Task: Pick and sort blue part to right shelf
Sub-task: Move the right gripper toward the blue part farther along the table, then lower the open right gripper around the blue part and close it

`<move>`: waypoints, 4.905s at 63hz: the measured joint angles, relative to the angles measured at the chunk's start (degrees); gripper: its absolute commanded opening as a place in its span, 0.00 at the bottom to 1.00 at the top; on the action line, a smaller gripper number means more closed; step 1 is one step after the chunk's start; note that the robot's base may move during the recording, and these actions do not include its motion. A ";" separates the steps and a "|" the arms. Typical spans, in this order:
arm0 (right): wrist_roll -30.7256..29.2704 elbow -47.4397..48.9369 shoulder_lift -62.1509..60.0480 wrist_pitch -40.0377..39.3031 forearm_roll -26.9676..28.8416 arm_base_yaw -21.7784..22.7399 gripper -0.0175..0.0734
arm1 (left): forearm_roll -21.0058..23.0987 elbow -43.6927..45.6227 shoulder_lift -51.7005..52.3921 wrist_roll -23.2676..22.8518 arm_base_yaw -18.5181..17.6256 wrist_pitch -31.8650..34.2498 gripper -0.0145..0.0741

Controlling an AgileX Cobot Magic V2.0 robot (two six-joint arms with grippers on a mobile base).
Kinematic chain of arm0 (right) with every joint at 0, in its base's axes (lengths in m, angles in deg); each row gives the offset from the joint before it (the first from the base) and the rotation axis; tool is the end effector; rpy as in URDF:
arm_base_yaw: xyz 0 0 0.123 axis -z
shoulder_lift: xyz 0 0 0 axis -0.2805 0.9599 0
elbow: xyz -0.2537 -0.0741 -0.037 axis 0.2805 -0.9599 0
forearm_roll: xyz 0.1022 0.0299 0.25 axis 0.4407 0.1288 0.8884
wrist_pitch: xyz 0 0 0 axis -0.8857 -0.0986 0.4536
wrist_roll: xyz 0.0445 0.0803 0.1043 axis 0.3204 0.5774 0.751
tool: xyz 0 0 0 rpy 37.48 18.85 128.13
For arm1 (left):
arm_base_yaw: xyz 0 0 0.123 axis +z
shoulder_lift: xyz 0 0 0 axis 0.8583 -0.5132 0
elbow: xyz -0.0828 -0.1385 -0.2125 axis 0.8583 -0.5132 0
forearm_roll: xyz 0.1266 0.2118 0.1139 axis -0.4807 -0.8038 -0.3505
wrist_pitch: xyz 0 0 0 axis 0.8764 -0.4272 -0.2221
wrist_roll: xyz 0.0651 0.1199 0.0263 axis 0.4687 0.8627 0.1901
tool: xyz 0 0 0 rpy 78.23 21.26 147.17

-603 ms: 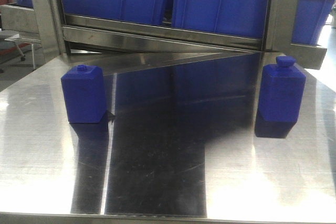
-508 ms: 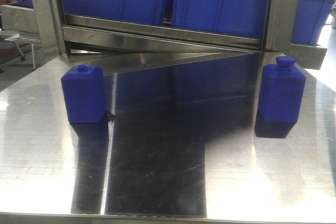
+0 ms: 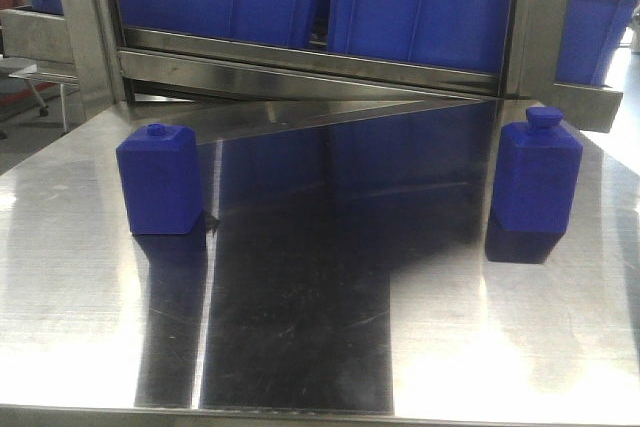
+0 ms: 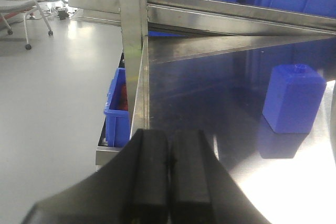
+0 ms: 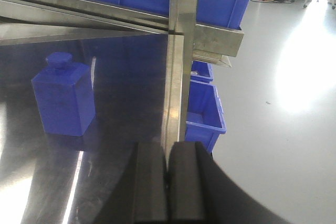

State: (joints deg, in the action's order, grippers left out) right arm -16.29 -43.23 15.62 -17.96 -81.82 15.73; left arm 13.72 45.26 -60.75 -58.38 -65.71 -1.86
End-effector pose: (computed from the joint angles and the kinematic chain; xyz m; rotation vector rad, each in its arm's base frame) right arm 0.1426 0.0012 0.1815 -0.0013 1.6799 0.0105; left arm 0.1410 -0.0163 0.1876 0.0509 1.6879 -0.1273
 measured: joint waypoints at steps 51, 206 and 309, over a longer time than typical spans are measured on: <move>0.00 0.00 0.00 -0.20 0.00 0.00 0.27 | 0.00 0.00 0.00 0.00 0.00 0.00 0.30; 33.29 79.67 92.75 50.57 -7.43 -24.24 0.87 | 0.00 0.00 0.00 0.00 0.00 0.00 0.30; 27.82 80.03 105.40 48.36 -2.01 -18.48 0.86 | 0.00 0.00 0.00 0.00 0.00 0.00 0.30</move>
State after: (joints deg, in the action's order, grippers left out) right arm 11.53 36.80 121.02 30.39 -83.83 -2.75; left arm 13.72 45.26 -60.75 -58.38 -65.71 -1.86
